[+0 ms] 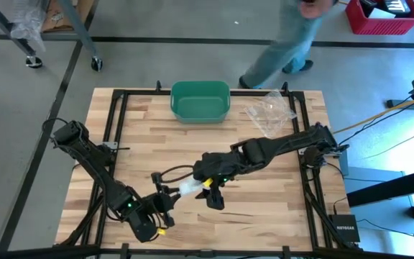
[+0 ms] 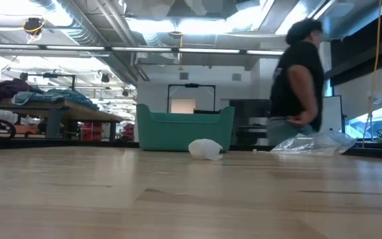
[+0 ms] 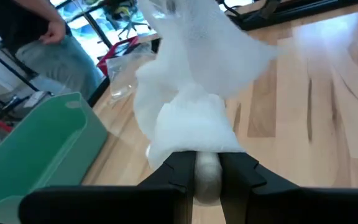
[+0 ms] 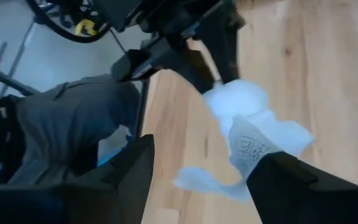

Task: Roll bandage
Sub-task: Roll the bottom white bandage

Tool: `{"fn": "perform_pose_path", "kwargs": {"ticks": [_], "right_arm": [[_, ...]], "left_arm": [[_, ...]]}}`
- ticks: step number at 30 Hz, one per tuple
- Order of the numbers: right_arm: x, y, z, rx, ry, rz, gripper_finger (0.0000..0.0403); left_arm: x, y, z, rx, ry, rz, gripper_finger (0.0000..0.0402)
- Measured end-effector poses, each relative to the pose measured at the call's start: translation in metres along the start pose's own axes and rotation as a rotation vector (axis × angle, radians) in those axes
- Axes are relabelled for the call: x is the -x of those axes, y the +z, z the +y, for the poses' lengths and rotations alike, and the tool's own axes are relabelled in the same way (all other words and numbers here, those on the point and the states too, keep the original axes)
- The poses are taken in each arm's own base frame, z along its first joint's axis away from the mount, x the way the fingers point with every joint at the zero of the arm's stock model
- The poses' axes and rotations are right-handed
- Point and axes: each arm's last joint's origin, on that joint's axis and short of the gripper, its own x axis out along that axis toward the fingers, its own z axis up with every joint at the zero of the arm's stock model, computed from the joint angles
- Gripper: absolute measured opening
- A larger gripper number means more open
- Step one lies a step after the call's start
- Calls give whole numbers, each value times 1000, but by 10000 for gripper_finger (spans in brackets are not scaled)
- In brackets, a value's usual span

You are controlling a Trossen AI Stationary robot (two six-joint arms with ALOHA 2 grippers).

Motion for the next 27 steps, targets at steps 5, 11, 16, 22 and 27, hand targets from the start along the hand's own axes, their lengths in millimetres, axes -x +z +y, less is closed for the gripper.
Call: {"fn": "perform_pose_path", "kwargs": {"ticks": [5, 11, 16, 22, 27], "right_arm": [[9, 1, -4, 14, -101, 10, 234], [3, -9, -12, 116, -290, 53, 234], [-13, -19, -7, 186, -226, 74, 234], [-21, -42, 2, 274, -242, 207, 234], [-4, -48, 5, 240, -267, 293, 234]], "left_arm": [[0, 2, -4, -21, -92, 20, 40], [6, 11, -11, -50, -170, -35, 40], [16, 31, -14, -65, -141, -128, 40], [21, 27, -13, -88, -139, -109, 40], [16, 10, -15, -140, -310, 35, 40]]}}
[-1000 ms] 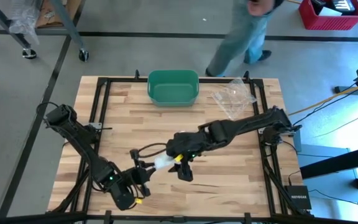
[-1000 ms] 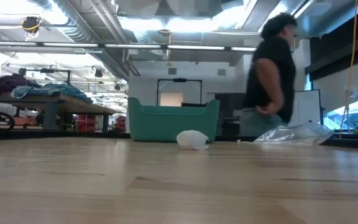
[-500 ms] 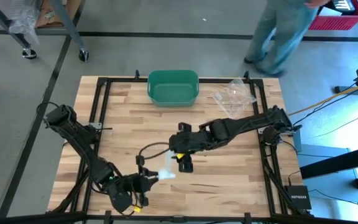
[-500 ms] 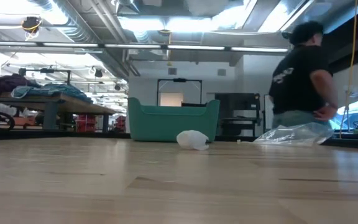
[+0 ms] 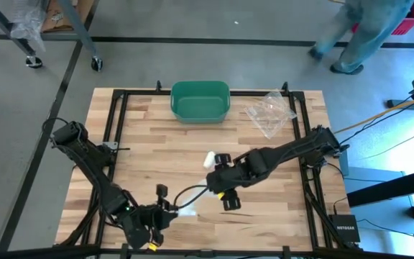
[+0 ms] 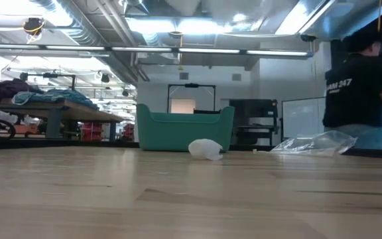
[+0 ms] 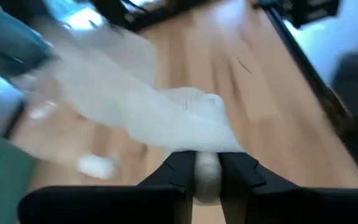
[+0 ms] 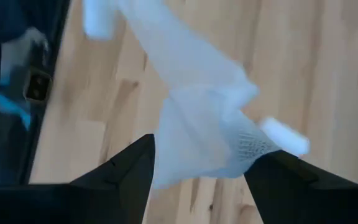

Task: Roll bandage
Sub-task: Roll the bottom white bandage

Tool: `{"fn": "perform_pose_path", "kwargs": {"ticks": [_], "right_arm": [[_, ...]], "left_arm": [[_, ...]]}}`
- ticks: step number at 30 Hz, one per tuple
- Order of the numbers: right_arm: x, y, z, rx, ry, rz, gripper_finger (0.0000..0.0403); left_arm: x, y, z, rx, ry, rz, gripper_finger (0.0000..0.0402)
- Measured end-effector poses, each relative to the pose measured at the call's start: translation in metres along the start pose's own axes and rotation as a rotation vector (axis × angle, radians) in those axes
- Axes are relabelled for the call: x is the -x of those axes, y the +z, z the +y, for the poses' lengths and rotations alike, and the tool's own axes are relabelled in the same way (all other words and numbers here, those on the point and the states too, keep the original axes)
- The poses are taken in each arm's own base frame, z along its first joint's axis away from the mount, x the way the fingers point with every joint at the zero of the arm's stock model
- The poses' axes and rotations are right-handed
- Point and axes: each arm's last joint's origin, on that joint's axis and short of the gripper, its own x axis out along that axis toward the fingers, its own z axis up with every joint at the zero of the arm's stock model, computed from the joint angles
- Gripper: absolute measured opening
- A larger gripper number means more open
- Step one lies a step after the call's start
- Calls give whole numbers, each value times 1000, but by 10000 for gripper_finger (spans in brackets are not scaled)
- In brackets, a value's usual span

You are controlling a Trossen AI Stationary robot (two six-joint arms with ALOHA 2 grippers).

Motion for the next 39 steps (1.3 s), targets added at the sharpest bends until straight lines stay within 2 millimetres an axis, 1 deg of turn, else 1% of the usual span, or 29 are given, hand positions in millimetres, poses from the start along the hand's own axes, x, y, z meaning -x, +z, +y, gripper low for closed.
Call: {"fn": "perform_pose_path", "kwargs": {"ticks": [4, 7, 11, 13, 15, 19, 21, 25, 27, 28, 30, 32, 36, 39], "right_arm": [[34, 2, 0, -4, -14, -90, 234], [50, 0, -2, -8, -27, -120, 234], [71, -12, -8, -18, -91, -101, 234], [75, -17, -11, -41, -150, -72, 234], [75, -23, -13, -66, -195, -27, 234], [78, -27, -15, -86, -233, -5, 234], [78, -27, -15, -85, -235, 1, 234], [70, -33, -14, -74, -247, 27, 234], [64, -39, -11, -68, -248, 28, 234], [62, -42, -8, -66, -248, 8, 234], [55, -49, 0, -53, -238, -54, 234], [47, -59, 10, -38, -225, -126, 234], [25, -72, 27, -18, -160, -313, 234], [6, -77, 37, -3, -121, -412, 234]], "left_arm": [[-10, -8, 3, 12, -45, 58, 40], [-13, -9, 5, 36, -82, 80, 40], [-13, -12, 4, 65, -148, 127, 40], [-13, -15, 3, 76, -169, 158, 40], [-13, -17, 4, 77, -166, 176, 40], [-13, -18, 5, 91, -157, 192, 40], [-13, -18, 5, 100, -157, 189, 40], [-12, -12, 3, 122, -174, 155, 40], [-9, -4, 1, 157, -230, 138, 40], [-6, 2, 0, 185, -292, 133, 40], [0, 13, -1, 228, -427, 118, 40], [6, 24, 1, 221, -502, 38, 40], [18, 44, 14, 197, -534, -135, 40], [23, 53, 29, 199, -531, -191, 40]]}}
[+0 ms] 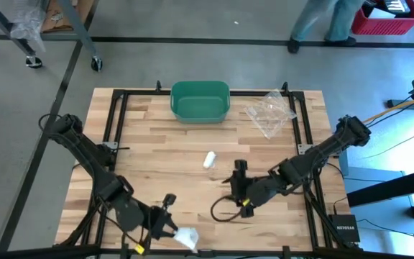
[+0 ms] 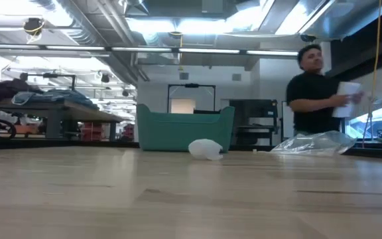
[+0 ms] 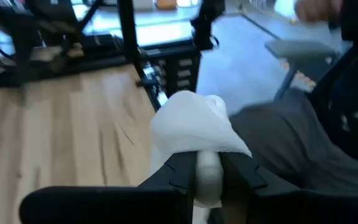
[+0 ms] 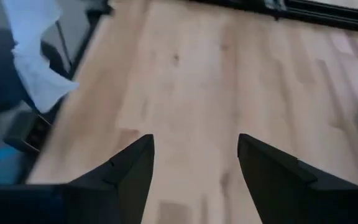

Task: Roll bandage
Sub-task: Roll the bottom white bandage

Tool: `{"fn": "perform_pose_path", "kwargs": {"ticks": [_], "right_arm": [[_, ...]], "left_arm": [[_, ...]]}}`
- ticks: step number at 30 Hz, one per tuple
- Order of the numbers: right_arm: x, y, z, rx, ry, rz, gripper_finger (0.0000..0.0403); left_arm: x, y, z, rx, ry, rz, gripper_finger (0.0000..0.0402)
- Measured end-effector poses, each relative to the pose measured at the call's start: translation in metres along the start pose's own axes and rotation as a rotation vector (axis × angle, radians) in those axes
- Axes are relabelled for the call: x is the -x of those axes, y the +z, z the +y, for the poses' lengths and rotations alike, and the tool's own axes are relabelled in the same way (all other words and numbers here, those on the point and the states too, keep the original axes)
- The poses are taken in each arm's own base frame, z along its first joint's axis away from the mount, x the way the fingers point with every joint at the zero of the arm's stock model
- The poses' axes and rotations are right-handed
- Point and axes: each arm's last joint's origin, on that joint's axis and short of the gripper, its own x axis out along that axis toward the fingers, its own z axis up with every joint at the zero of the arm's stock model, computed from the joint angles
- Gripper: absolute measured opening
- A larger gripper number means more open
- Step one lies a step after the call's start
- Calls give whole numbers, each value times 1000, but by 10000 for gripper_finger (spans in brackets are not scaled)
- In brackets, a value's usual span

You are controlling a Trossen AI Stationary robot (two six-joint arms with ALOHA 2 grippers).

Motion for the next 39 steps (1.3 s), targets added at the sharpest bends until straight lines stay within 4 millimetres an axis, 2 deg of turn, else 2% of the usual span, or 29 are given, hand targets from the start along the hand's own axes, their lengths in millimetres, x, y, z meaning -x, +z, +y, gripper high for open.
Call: {"fn": "perform_pose_path", "kwargs": {"ticks": [5, 9, 11, 14, 19, 21, 26, 30, 36, 39], "right_arm": [[-22, -14, 15, -108, 114, -73, 234], [-38, -15, 22, -120, 172, -99, 234], [-42, -13, 19, -74, 165, -113, 234], [-41, -12, 6, -64, 108, -98, 234], [-8, 7, -15, -23, 17, -189, 234], [-3, 11, -19, -22, 4, -226, 234], [-18, 13, -18, -21, -37, -258, 234], [-34, 10, -13, -25, -100, -265, 234], [-31, 20, -17, -92, -230, -378, 234], [-29, 26, -17, -116, -222, -431, 234]], "left_arm": [[18, 22, 27, 85, 49, -91, 40], [27, 33, 45, 90, 103, -153, 40], [29, 37, 51, 90, 141, -183, 40], [29, 38, 53, 91, 201, -201, 40], [33, 37, 52, 94, 311, -207, 40], [37, 39, 52, 82, 390, -226, 40], [47, 39, 54, 78, 603, -242, 40], [48, 39, 54, 79, 634, -244, 40], [48, 39, 54, 57, 638, -237, 40], [47, 39, 55, 58, 641, -237, 40]]}}
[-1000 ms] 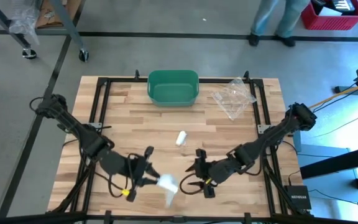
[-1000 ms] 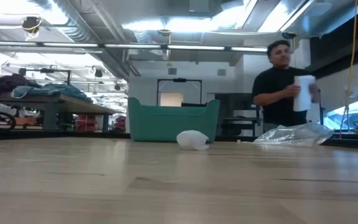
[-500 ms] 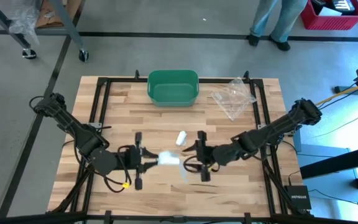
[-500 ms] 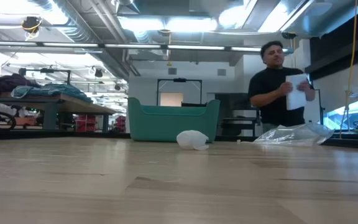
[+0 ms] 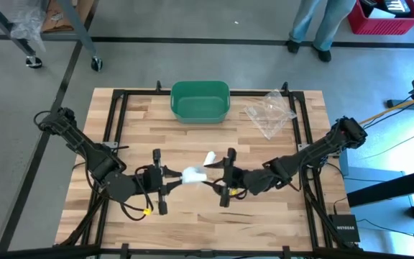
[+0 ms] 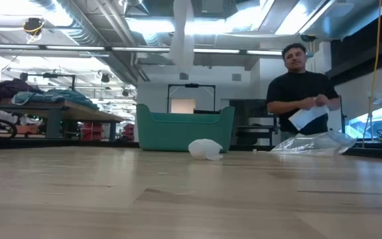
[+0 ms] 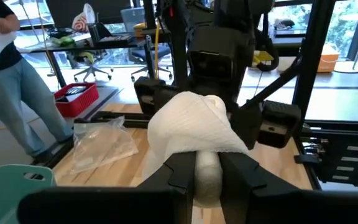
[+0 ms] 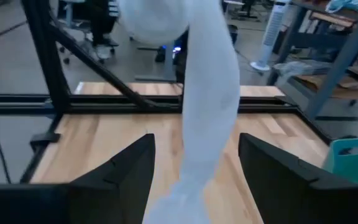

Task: Roll bandage
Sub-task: Roll the bottom white bandage

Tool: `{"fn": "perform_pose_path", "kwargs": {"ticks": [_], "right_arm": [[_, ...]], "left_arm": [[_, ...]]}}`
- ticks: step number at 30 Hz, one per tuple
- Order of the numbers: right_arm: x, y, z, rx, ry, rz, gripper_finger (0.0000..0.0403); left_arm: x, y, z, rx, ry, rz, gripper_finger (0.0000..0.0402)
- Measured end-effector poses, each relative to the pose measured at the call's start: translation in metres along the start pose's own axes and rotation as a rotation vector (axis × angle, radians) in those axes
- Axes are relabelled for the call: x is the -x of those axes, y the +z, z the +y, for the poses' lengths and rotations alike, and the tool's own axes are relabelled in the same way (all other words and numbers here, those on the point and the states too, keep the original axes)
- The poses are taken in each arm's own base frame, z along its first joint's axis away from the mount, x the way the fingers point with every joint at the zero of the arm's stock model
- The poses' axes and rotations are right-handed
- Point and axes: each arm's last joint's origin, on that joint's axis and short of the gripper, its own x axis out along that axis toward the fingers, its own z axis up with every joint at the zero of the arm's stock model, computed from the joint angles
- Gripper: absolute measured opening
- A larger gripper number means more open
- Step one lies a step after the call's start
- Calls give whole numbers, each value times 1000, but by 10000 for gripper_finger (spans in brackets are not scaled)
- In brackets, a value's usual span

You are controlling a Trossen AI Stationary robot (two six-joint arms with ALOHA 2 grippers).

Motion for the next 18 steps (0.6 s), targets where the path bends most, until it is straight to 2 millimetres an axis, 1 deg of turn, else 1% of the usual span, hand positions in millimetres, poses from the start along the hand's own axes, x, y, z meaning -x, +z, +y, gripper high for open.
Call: {"fn": "perform_pose_path", "kwargs": {"ticks": [5, 10, 14, 18], "right_arm": [[-6, -12, 4, 19, -18, 51, 234], [-6, -13, 3, 25, -41, 57, 230], [-9, -14, -1, 36, -42, 73, 211], [-11, -17, 2, 42, 9, 84, 187]], "left_arm": [[0, 0, 0, 0, 2, 0, 40], [1, 0, -1, -5, -5, -1, 40], [1, 0, -1, -13, -5, -3, 40], [1, 0, -1, -16, -15, -2, 40]]}}
